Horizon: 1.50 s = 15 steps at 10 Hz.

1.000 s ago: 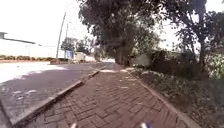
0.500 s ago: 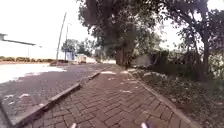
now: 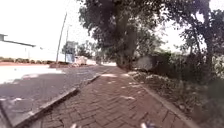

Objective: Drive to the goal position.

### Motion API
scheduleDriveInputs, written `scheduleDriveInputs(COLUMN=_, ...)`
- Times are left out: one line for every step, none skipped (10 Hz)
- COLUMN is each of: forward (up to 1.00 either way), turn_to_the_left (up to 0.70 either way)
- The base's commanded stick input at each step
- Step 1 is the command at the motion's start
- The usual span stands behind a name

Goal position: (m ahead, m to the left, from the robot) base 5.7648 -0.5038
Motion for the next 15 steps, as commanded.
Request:
scheduleDriveInputs(forward=0.5, turn_to_the_left=0.0)
scheduleDriveInputs(forward=0.5, turn_to_the_left=0.0)
scheduleDriveInputs(forward=0.5, turn_to_the_left=0.0)
scheduleDriveInputs(forward=0.5, turn_to_the_left=0.0)
scheduleDriveInputs(forward=0.5, turn_to_the_left=0.0)
scheduleDriveInputs(forward=0.5, turn_to_the_left=0.0)
scheduleDriveInputs(forward=0.5, turn_to_the_left=0.0)
scheduleDriveInputs(forward=0.5, turn_to_the_left=0.0)
scheduleDriveInputs(forward=0.5, turn_to_the_left=0.0)
scheduleDriveInputs(forward=0.5, turn_to_the_left=0.0)
scheduleDriveInputs(forward=0.5, turn_to_the_left=0.0)
scheduleDriveInputs(forward=0.5, turn_to_the_left=0.0)
scheduleDriveInputs(forward=0.5, turn_to_the_left=0.0)
scheduleDriveInputs(forward=0.5, turn_to_the_left=0.0)
scheduleDriveInputs(forward=0.5, turn_to_the_left=0.0)
